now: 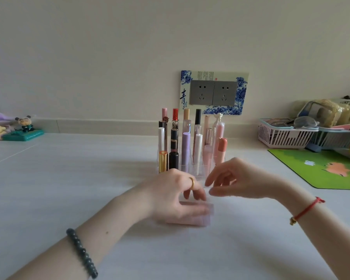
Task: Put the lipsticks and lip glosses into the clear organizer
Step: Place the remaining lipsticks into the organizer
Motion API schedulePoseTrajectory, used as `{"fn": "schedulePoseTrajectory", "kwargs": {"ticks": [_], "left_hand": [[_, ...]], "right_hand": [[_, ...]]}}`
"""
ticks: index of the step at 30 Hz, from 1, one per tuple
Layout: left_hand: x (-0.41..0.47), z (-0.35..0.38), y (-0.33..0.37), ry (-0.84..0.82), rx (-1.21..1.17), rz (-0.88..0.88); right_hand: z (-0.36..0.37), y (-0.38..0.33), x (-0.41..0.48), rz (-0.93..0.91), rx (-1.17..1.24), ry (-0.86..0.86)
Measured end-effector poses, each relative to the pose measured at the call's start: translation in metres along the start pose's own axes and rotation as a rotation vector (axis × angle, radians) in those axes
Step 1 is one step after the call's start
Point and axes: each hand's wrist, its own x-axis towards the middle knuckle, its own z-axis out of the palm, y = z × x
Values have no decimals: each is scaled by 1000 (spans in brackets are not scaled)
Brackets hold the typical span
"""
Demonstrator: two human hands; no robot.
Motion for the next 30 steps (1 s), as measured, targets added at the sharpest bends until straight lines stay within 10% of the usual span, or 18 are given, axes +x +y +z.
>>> {"fn": "schedulePoseTrajectory", "kwargs": {"ticks": [30], "left_hand": [[-2, -7, -5, -173, 42, -25]], "right_hand": [[16, -20, -5, 101, -140, -169]]}}
